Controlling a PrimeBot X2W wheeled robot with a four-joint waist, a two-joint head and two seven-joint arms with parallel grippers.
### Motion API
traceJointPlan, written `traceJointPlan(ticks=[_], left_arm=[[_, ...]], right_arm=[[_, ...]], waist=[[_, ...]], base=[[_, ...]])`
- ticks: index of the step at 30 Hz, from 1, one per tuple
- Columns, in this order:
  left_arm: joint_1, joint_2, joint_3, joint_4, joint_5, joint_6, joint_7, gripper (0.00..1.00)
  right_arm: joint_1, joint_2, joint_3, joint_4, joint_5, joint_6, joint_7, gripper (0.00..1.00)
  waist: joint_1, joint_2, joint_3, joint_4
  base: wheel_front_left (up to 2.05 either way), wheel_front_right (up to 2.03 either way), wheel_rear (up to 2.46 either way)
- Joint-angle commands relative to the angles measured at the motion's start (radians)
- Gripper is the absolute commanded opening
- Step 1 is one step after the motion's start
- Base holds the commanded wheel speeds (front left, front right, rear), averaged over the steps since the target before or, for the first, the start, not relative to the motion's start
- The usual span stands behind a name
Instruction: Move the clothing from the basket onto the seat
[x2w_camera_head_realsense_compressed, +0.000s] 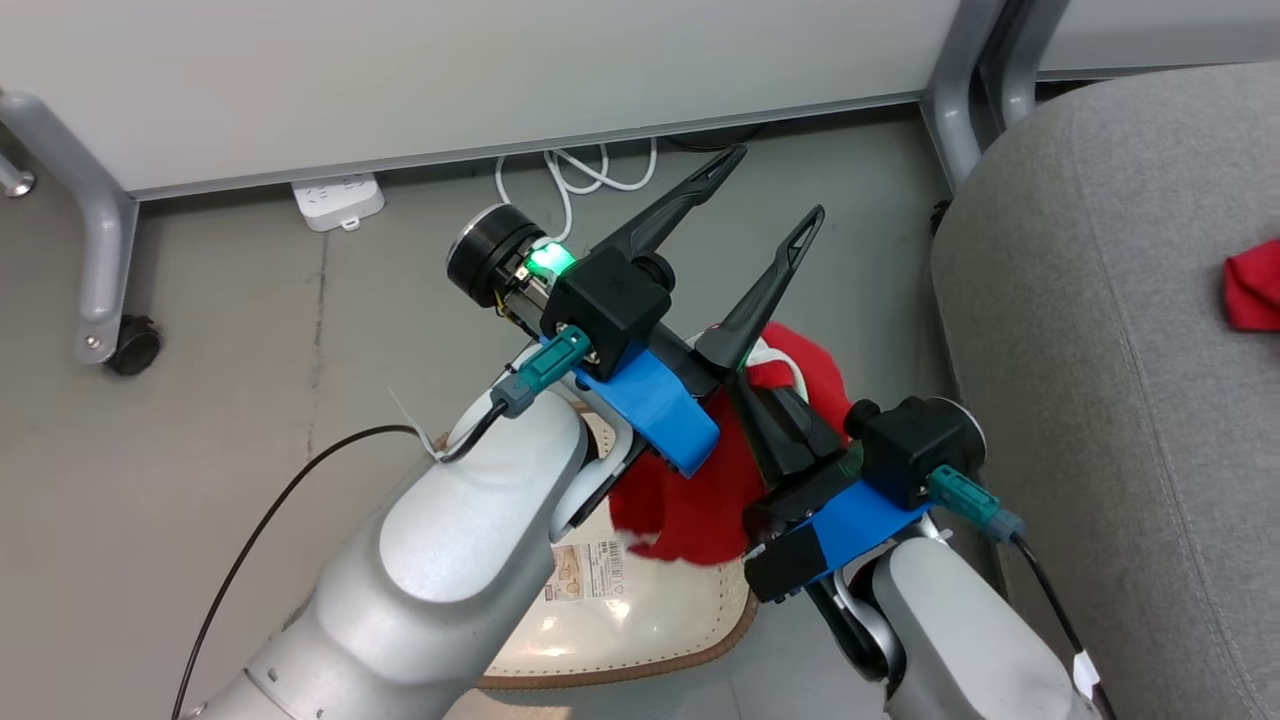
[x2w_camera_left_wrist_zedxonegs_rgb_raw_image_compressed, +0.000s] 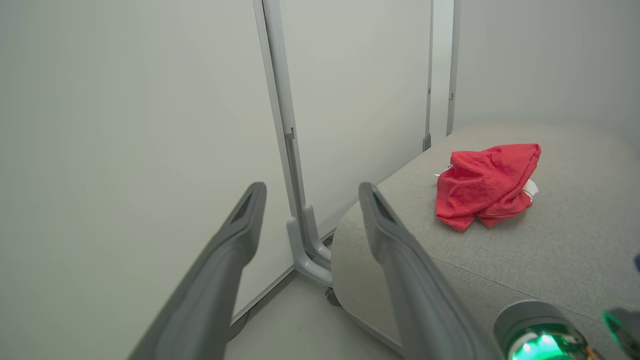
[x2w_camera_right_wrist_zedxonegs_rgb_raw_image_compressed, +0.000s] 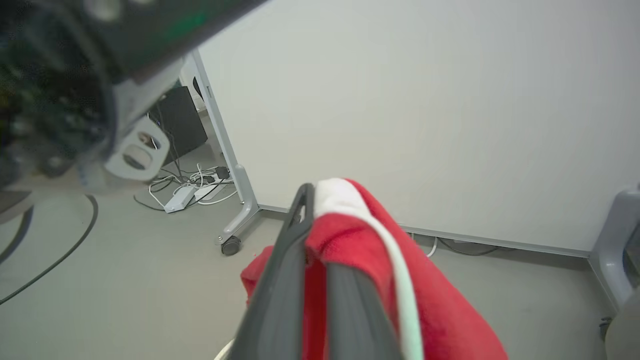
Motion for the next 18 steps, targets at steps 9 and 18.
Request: traceJointPlan(ticks=[9,18], left_arm=[[-0.016,0.002,0.003,0.020,0.024,-0.016,-0.003,1.00],[-0.017,0.003,-0.019,0.043,0.044,-0.031,-0.003,1.00]], right_arm=[[-0.019,0.001,-0.104,-0.016,-0.034,-0.001,-0.001,0.00],[0.012,0.001,-0.214,-0.045,-0.065,-0.001,-0.001,0.00]], waist=[[0.0000,0.0000,0.026,-0.108],[0.0000,0.0000,0.044,-0.212]], base=[[0.00,0.00,0.00],[0.00,0.00,0.00]])
